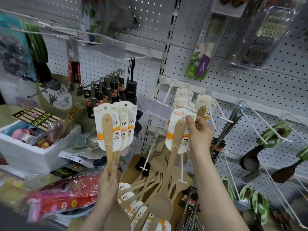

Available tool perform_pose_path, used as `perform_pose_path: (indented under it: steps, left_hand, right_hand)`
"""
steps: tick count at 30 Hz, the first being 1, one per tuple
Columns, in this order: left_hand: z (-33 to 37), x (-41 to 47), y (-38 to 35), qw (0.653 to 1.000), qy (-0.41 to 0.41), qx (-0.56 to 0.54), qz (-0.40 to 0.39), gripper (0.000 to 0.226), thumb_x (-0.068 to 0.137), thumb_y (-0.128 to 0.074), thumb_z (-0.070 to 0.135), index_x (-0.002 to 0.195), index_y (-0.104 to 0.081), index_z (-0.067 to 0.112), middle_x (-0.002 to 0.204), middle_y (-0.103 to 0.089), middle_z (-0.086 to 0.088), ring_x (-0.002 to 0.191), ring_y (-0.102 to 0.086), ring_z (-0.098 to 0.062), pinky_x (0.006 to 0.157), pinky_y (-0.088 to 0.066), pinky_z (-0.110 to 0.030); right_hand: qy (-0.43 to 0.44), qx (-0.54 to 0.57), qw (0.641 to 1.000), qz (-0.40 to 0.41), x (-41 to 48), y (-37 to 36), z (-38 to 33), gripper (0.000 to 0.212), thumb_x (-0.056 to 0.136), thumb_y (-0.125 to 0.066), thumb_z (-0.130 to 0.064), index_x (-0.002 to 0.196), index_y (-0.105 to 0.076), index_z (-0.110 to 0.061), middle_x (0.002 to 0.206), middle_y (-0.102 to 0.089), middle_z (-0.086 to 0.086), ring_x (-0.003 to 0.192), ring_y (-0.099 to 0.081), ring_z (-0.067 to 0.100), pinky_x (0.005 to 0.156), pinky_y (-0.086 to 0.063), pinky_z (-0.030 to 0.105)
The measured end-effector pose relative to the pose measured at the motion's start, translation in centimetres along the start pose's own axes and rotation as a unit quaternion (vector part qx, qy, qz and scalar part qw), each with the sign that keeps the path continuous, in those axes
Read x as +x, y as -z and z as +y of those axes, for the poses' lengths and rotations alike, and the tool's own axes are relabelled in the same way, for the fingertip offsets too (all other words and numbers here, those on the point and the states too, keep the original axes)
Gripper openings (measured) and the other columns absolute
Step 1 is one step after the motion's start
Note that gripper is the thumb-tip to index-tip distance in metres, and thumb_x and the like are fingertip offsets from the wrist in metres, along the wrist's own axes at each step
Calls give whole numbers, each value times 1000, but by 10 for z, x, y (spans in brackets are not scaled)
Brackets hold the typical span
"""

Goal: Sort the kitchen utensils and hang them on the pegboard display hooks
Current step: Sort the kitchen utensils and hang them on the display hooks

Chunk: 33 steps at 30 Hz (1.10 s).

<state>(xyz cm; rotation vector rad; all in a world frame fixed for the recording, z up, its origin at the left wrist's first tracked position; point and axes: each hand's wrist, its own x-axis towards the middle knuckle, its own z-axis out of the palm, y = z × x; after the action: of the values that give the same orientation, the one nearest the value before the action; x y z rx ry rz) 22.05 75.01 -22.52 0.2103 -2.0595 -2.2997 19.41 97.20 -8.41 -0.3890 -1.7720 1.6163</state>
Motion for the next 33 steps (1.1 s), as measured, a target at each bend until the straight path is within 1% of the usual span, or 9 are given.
perform_pose_path:
  steps: [3, 5, 7, 12, 18, 22, 26, 29, 33]
  left_hand:
    - [0, 0, -1, 999, 29, -15, 4, 54, 99, -25, 44, 111, -62, 8, 85, -61, -10, 82, -57, -30, 86, -50, -51]
    - [1, -2, -4, 999, 41, -10, -5, 64, 96, -19, 53, 101, -67, 12, 73, -55, 3, 67, -51, -12, 63, -50, -34]
    - [-2, -2, -6, 998, 58, -16, -21, 70, 91, -17, 64, 93, -70, 18, 62, -50, 6, 54, -43, -6, 48, -34, -21]
    - [-5, -5, -14, 991, 90, -23, -94, 65, 91, -22, 64, 96, -69, 18, 64, -49, -1, 57, -41, -13, 54, -32, -27]
    - [-5, -16, -26, 985, 83, -14, -151, 58, 94, -30, 56, 112, -61, 11, 84, -63, -5, 87, -63, -30, 59, -42, -23]
    - [-3, -26, -32, 978, 98, -14, -186, 53, 92, -32, 57, 108, -59, 15, 100, -63, 0, 89, -60, -16, 79, -47, -32]
    - [-5, -32, -31, 977, 78, -8, -198, 59, 81, -34, 61, 101, -59, 11, 85, -52, -7, 76, -48, -16, 68, -38, -32]
    - [-12, -33, -30, 976, 64, 26, -207, 71, 83, -34, 71, 122, -54, 15, 102, -59, -2, 92, -55, -15, 80, -45, -30]
    - [-14, -36, -31, 975, 75, 45, -206, 92, 77, -29, 84, 146, -36, 23, 150, -38, 3, 140, -33, -17, 118, -24, -40]
  right_hand:
    - [19, -30, 999, 24, 10, -6, 3, 19, 93, -66, -27, 74, -64, -24, 65, -61, -6, 65, -54, 8, 62, -43, 22]
    - [23, -62, 997, 42, 17, -11, 7, 24, 93, -66, -31, 72, -60, -22, 64, -54, -1, 60, -46, 9, 55, -36, 18]
    - [20, -84, 994, 64, 21, -16, 10, 23, 92, -66, -34, 75, -56, -22, 66, -52, 0, 58, -43, 11, 57, -36, 23]
    - [51, -109, 985, 124, 5, -21, 9, 23, 90, -67, -23, 94, -45, -18, 76, -48, -4, 66, -48, 12, 61, -40, 23]
    - [51, -78, 994, -52, -40, -27, 18, 5, 94, -62, -31, 92, -64, -26, 82, -64, -11, 74, -58, -1, 72, -50, 21]
    - [47, -60, 993, -89, -53, -27, 14, 8, 92, -66, -27, 93, -71, -21, 79, -69, -10, 73, -61, 1, 69, -50, 17]
    - [2, -59, 993, -98, -54, -24, 15, 19, 81, -75, -42, 84, -70, -24, 76, -67, -5, 70, -57, 8, 70, -51, 35]
    - [7, -74, 991, -109, -57, -19, 15, 48, 73, -71, -55, 78, -64, -8, 81, -61, 19, 70, -51, 16, 66, -43, 36]
    - [-32, -1, 993, -117, -59, -10, 10, 26, 88, -71, -32, 78, -63, -10, 73, -60, 9, 72, -51, 19, 71, -40, 37]
